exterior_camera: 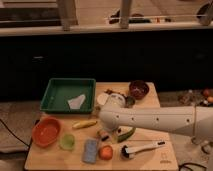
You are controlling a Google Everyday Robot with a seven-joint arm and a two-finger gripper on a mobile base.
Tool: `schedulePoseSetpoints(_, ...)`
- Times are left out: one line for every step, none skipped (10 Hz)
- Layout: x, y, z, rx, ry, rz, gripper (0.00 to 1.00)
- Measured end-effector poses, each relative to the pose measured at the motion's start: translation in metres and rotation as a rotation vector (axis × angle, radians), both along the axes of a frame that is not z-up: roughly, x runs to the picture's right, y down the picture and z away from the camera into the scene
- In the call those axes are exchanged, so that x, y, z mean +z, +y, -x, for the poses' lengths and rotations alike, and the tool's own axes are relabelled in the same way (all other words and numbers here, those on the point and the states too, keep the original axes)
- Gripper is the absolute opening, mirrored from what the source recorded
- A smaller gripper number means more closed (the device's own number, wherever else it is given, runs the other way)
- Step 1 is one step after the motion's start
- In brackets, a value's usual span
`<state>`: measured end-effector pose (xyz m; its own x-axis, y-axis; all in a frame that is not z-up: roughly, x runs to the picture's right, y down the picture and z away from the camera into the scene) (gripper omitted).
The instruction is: Place eraser in tray
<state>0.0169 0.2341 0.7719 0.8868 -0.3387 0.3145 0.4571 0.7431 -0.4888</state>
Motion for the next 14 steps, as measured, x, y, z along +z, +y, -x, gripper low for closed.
schedulePoseSetpoints(0.003, 0.0, 0.001, 0.019, 0.013, -0.003, 0.8)
schedulePoseSetpoints(0.007, 0.001, 0.0, 0.042, 0.029, -0.004, 0.8)
schedulePoseSetpoints(0.01, 0.003, -0.001, 0.054, 0.038, -0.004, 0.8)
schedulePoseSetpoints(0.015, 0.005, -0.002, 0.068, 0.044, -0.001, 0.8)
schedulePoseSetpoints(0.021, 0.009, -0.004, 0.082, 0.05, 0.004, 0.8)
schedulePoseSetpoints(0.024, 0.012, -0.006, 0.093, 0.053, 0.011, 0.8)
schedulePoseSetpoints(0.028, 0.015, -0.008, 0.104, 0.055, 0.017, 0.8)
schedulePoseSetpoints(0.031, 0.016, -0.012, 0.117, 0.059, 0.022, 0.8)
schedulePoseSetpoints(0.033, 0.017, -0.014, 0.124, 0.06, 0.027, 0.8)
schedulePoseSetpoints(0.035, 0.017, -0.017, 0.132, 0.061, 0.032, 0.8)
schedulePoseSetpoints(0.037, 0.016, -0.019, 0.135, 0.061, 0.035, 0.78)
schedulePoseSetpoints(0.04, 0.014, -0.021, 0.139, 0.059, 0.037, 0.68)
schedulePoseSetpoints(0.042, 0.013, -0.021, 0.141, 0.058, 0.038, 0.6)
schedulePoseSetpoints(0.046, 0.012, -0.021, 0.141, 0.057, 0.041, 0.5)
